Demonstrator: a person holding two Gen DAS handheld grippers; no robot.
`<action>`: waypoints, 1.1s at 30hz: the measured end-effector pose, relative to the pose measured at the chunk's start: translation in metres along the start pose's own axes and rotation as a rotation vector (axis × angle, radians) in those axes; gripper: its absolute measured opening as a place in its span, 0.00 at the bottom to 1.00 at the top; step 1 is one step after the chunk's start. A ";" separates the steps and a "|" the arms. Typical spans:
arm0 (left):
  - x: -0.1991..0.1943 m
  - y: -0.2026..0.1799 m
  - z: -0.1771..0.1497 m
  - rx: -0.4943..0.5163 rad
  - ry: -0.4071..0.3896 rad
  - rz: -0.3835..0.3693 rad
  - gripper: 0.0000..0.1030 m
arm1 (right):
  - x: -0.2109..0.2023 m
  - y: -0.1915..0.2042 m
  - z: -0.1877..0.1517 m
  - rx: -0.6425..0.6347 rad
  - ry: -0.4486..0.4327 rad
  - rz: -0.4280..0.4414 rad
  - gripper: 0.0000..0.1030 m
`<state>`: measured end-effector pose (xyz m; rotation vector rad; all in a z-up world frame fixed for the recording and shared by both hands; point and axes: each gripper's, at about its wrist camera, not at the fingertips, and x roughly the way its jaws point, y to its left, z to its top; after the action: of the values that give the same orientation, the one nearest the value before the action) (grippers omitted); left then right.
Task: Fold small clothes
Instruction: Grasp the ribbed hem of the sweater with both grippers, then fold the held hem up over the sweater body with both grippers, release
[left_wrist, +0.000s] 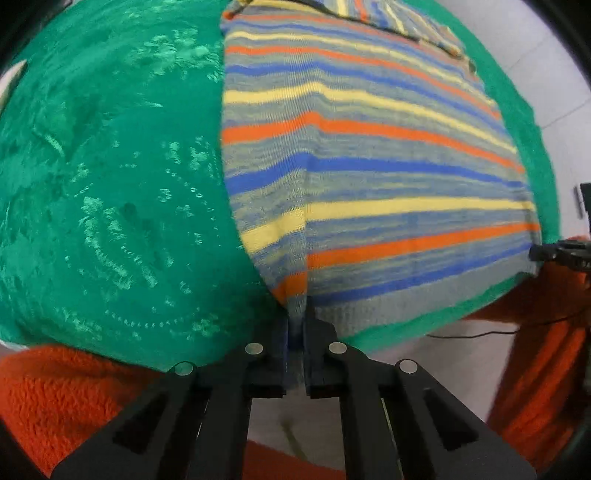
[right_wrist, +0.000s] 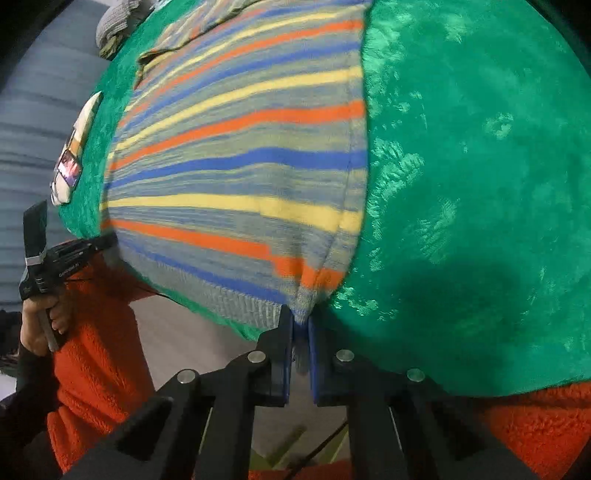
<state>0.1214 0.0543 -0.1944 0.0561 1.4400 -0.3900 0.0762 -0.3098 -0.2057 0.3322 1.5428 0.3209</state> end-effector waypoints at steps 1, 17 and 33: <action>-0.007 0.005 0.002 -0.005 -0.002 -0.019 0.04 | -0.008 0.004 0.001 -0.013 -0.010 0.006 0.07; -0.046 0.083 0.306 -0.365 -0.370 -0.155 0.74 | -0.117 -0.060 0.270 0.212 -0.608 0.299 0.61; 0.005 0.064 0.172 -0.135 -0.268 0.210 0.65 | -0.011 -0.034 0.200 -0.083 -0.349 -0.166 0.47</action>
<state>0.3046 0.0667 -0.1871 0.0442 1.1789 -0.1213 0.2754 -0.3472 -0.2089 0.1819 1.2007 0.1839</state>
